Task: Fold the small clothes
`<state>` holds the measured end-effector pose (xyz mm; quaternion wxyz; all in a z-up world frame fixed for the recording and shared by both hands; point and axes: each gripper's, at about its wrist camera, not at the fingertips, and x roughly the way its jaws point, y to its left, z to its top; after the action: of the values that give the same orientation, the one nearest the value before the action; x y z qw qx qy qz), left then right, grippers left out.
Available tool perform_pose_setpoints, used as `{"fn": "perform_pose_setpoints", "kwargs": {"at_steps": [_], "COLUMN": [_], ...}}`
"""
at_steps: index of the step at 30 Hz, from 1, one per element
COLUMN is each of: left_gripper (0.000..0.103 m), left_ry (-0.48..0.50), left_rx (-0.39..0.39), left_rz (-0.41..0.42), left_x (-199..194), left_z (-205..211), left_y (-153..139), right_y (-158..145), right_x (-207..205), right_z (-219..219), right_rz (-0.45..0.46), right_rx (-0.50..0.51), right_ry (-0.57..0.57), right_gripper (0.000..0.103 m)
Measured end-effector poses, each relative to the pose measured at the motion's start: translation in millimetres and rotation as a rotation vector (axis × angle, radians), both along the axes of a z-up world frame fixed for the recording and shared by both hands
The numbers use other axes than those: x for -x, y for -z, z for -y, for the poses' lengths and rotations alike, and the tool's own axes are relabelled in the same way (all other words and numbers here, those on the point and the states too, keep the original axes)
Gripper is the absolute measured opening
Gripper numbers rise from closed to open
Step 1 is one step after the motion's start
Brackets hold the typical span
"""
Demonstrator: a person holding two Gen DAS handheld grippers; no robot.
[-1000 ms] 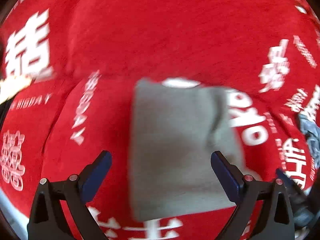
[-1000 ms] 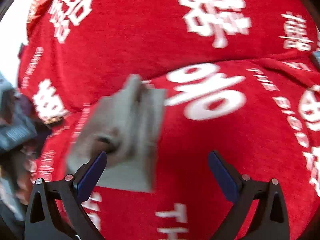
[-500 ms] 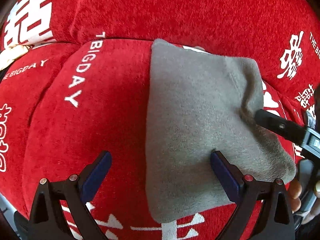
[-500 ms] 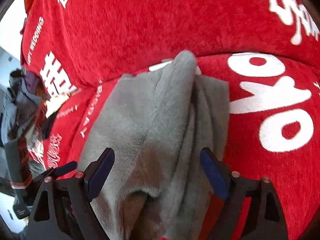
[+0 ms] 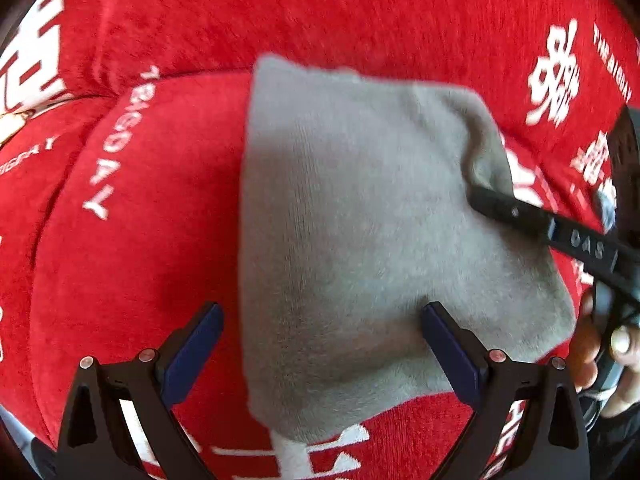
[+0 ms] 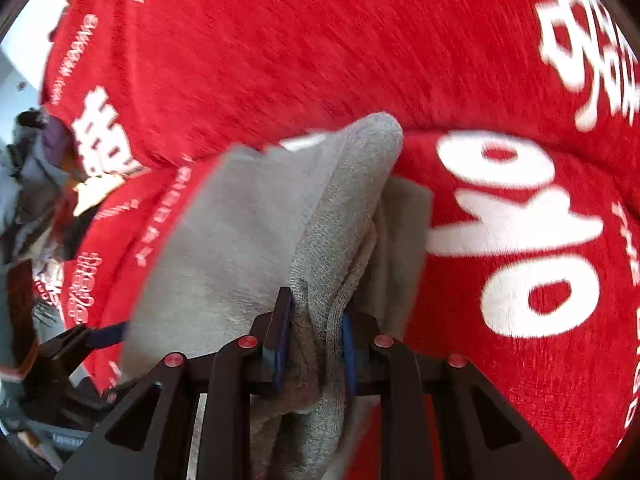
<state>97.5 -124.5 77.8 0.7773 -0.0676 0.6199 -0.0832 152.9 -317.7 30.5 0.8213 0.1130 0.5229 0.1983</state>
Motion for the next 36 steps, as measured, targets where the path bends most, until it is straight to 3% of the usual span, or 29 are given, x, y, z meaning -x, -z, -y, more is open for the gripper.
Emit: {"fn": "perform_pose_setpoints", "kwargs": {"at_steps": [2, 3, 5, 8, 10, 12, 13, 15, 17, 18, 20, 23, 26, 29, 32, 35, 36], "left_gripper": [0.1, 0.099, 0.099, 0.099, 0.099, 0.099, 0.099, 0.099, 0.1, 0.1, 0.1, 0.1, 0.1, 0.1, 0.103, 0.103, 0.103], "left_ry": [0.003, -0.005, -0.019, -0.062, -0.104, -0.13, -0.131, -0.123, -0.115, -0.109, -0.105, -0.09, -0.071, -0.066, -0.063, -0.055, -0.064], "left_rx": [-0.007, 0.002, 0.019, 0.001, -0.019, -0.061, -0.089, -0.116, -0.073, -0.051, -0.04, -0.032, -0.099, -0.168, -0.127, -0.077, -0.075], "left_rz": [0.0, 0.002, 0.011, 0.102, 0.139, 0.124, 0.109, 0.082, 0.074, 0.066, 0.051, 0.124, 0.144, 0.063, 0.025, 0.018, 0.05], "left_x": [3, 4, 5, 5, -1, -8, -10, -8, -3, -1, 0, -11, -34, -62, -72, -75, -77], "left_z": [3, 1, -8, -24, -33, -36, -35, -35, -40, -42, -44, -40, -30, -23, -28, -38, -42], "left_y": [4, 1, -10, -35, -45, -40, -35, -18, -9, -7, -11, -33, -37, -12, 6, 2, -5], "right_y": [5, 4, -5, -40, -61, -67, -65, -50, -24, -15, -19, -47, -60, -44, -1, -6, -13], "right_x": [2, 4, 11, 35, 53, 68, 74, 78, 71, 70, 76, 79, 57, 21, -11, -13, -12], "right_z": [8, 11, 16, 7, -5, -25, -33, -43, -33, -25, -13, -16, -25, -33, -26, -2, 2], "right_rz": [-0.003, -0.011, -0.002, 0.144, 0.217, 0.234, 0.244, 0.228, 0.156, 0.128, 0.13, 0.214, 0.246, 0.168, 0.062, 0.088, 0.102], "right_rx": [-0.065, -0.082, -0.071, 0.065, 0.046, -0.002, 0.004, 0.071, 0.127, 0.098, 0.041, 0.055, 0.04, -0.004, 0.068, 0.002, 0.008], "right_ry": [0.024, 0.032, 0.047, 0.048, -0.017, -0.124, -0.157, -0.175, -0.117, -0.102, -0.086, -0.098, -0.126, -0.172, -0.121, -0.065, -0.046], "right_gripper": [0.026, 0.032, 0.036, 0.04, 0.045, 0.066, 0.068, 0.068, 0.066, 0.063, 0.062, 0.065, 0.071, 0.071, 0.069, 0.066, 0.069]}}
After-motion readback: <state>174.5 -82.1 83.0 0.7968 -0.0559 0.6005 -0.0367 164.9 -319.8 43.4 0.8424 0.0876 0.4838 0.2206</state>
